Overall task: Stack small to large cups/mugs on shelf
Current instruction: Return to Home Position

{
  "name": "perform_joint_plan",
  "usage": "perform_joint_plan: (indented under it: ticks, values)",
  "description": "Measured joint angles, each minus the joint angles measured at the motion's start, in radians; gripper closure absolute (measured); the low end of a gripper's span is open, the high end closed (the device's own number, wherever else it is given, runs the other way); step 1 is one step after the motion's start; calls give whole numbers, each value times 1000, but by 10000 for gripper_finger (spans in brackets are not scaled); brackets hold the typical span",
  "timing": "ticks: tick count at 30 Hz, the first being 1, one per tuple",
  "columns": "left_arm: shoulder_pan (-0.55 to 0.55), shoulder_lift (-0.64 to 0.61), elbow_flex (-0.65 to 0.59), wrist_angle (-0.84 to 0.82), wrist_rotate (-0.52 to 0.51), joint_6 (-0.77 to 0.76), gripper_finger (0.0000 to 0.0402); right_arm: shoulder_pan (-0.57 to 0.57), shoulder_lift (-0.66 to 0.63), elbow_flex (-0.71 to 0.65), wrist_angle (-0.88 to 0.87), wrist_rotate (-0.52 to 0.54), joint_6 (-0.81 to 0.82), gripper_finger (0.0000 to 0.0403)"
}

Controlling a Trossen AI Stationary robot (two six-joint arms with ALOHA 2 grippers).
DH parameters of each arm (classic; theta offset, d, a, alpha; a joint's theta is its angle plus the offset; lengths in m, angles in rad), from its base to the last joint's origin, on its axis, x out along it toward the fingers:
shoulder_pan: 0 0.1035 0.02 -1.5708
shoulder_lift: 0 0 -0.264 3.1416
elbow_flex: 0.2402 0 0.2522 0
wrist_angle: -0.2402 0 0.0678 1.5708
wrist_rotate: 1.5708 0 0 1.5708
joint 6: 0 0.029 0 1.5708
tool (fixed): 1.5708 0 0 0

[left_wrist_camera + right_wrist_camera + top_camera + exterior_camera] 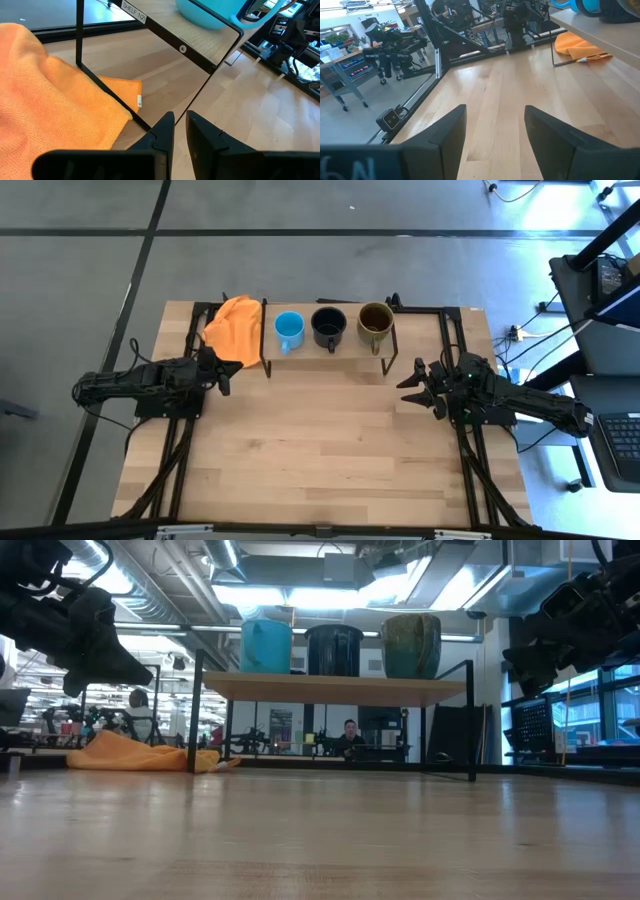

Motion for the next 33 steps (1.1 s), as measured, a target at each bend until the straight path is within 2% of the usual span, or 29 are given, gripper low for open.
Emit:
perform_joint_plan:
  ticks: [33]
  values:
    - [0, 0, 0, 0, 0, 0, 360, 0, 0, 0, 0, 0, 0, 201]
